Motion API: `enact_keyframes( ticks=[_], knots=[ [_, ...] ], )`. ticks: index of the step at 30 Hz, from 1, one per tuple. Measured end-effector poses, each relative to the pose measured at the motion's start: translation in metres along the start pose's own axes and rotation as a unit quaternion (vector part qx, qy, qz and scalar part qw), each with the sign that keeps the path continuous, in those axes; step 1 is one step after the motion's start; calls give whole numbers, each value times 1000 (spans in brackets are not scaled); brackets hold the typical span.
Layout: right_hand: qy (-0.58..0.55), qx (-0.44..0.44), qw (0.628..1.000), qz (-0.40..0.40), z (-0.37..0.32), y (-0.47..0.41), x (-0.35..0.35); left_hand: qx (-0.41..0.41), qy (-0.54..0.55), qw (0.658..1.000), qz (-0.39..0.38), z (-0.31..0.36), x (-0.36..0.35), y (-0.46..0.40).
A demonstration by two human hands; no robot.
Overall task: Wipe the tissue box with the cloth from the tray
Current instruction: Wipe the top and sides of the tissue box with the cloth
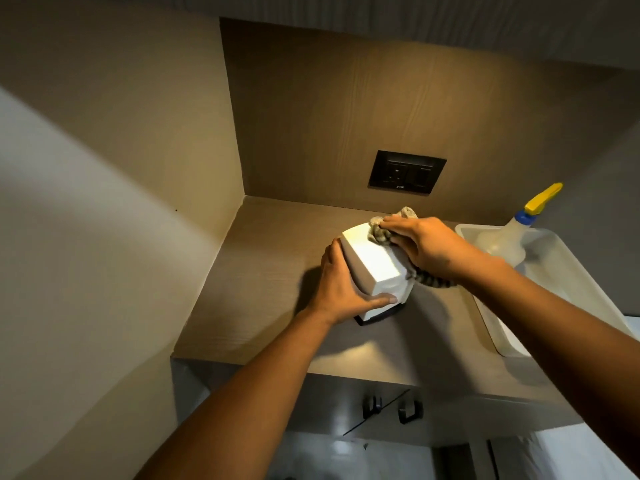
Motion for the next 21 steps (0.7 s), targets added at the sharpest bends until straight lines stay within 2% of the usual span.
enact_keyframes(
  ticks=[3, 8, 12, 17, 21],
  knots=[
    [2, 7, 1000, -4, -13, -23, -4, -8, 0, 1000, -2, 0, 1, 1],
    [3, 59, 996, -72, -43, -7, -21, -6, -8, 1000, 5, 0, 3, 0],
    [-14, 90, 996, -16, -43, 42, -16, 1, 4, 1000, -4, -3, 0, 1],
    [-8, 14, 1000, 7, -2, 47, 1, -1, -4, 1000, -2, 0, 0, 1],
    [-27, 60, 998, 20, -30, 49, -10, -7, 2, 1000, -4, -1, 2, 2]
  ],
)
Point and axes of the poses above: each hand's wrist, its own y-axis away from the middle knuckle, its own x-axis out of the back of the hand, z = x × y, the point moved 9 cm from there along -y, towards the middle knuckle, and after that the axes turned 12 degrees about x, right-handed, at the moved point
